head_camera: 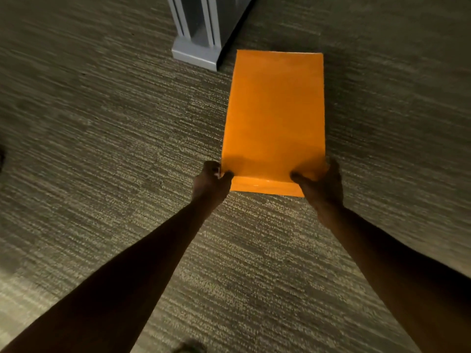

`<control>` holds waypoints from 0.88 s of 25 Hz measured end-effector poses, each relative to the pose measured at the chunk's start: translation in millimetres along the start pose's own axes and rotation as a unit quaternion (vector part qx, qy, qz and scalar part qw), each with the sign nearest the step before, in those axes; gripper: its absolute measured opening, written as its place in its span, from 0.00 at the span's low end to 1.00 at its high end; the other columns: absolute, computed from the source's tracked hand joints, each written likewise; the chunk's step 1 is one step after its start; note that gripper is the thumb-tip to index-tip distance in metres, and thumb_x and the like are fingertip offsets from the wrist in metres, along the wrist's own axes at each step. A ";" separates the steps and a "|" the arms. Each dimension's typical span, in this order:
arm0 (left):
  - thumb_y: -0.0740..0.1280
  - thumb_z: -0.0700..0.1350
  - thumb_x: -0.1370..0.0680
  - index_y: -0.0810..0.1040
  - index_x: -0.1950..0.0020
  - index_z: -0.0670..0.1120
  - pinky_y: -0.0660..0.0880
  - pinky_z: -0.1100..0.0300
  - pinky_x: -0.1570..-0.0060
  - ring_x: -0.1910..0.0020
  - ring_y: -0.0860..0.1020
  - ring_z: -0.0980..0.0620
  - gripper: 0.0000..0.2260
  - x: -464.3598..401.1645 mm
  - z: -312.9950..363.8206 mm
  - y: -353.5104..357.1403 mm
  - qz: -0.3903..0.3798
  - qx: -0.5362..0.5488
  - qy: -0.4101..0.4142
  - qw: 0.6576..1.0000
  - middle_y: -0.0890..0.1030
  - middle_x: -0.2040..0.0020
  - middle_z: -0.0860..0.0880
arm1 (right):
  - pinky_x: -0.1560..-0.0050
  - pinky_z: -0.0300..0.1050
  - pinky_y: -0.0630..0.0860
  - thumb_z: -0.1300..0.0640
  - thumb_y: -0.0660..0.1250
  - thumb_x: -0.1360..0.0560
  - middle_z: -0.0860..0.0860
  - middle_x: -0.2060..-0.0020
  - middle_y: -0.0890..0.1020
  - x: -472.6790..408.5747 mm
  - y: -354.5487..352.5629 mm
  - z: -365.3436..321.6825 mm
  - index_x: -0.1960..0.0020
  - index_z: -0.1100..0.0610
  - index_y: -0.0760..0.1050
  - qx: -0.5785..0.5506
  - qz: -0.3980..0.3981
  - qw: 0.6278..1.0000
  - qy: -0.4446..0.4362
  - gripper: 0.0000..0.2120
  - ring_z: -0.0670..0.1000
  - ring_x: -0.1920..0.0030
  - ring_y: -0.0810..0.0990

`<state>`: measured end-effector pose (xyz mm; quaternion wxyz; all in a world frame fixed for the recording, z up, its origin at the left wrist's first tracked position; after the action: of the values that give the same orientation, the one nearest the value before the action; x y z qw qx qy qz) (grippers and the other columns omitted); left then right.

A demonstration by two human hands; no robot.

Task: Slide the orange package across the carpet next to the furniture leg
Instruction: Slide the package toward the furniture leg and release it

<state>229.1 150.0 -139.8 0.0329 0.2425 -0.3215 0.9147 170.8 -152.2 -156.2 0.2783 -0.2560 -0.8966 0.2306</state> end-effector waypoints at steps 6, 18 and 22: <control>0.75 0.57 0.26 0.64 0.22 0.49 0.77 0.43 0.36 0.32 0.77 0.40 0.37 -10.8 18.2 15.5 -0.051 -0.026 0.052 0.997 0.77 0.29 0.44 | 0.28 0.58 0.68 0.40 0.82 0.36 0.60 0.19 0.55 -4.5 18.9 -29.6 0.16 0.55 0.42 0.144 -0.055 0.982 -0.111 0.65 0.64 0.22 0.61; 0.78 0.53 0.28 0.62 0.20 0.47 0.74 0.54 0.40 0.31 0.74 0.41 0.41 -59.9 33.5 -13.3 -0.007 -0.085 0.133 0.987 0.74 0.29 0.42 | 0.25 0.60 0.65 0.47 0.84 0.37 0.64 0.19 0.49 -17.6 51.9 -54.0 0.16 0.57 0.40 0.177 -0.071 0.970 -0.150 0.67 0.66 0.21 0.57; 0.78 0.52 0.27 0.67 0.23 0.47 0.76 0.53 0.39 0.34 0.76 0.43 0.36 -88.8 40.4 -38.5 -0.005 -0.109 0.155 0.982 0.78 0.31 0.45 | 0.27 0.57 0.66 0.50 0.83 0.33 0.63 0.19 0.50 -18.6 76.8 -72.1 0.16 0.57 0.40 0.141 -0.068 0.976 -0.149 0.63 0.65 0.21 0.58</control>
<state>332.7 164.6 -131.8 0.1132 0.0940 -0.4090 0.9006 254.0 -85.0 -152.7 0.1897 -0.1152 -0.9017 0.3711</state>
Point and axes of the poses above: each hand's wrist, its own x-axis away from the middle knuckle, its own y-axis out of the palm, z = x × y, the point moved 9 cm from there along -x, towards the middle knuckle
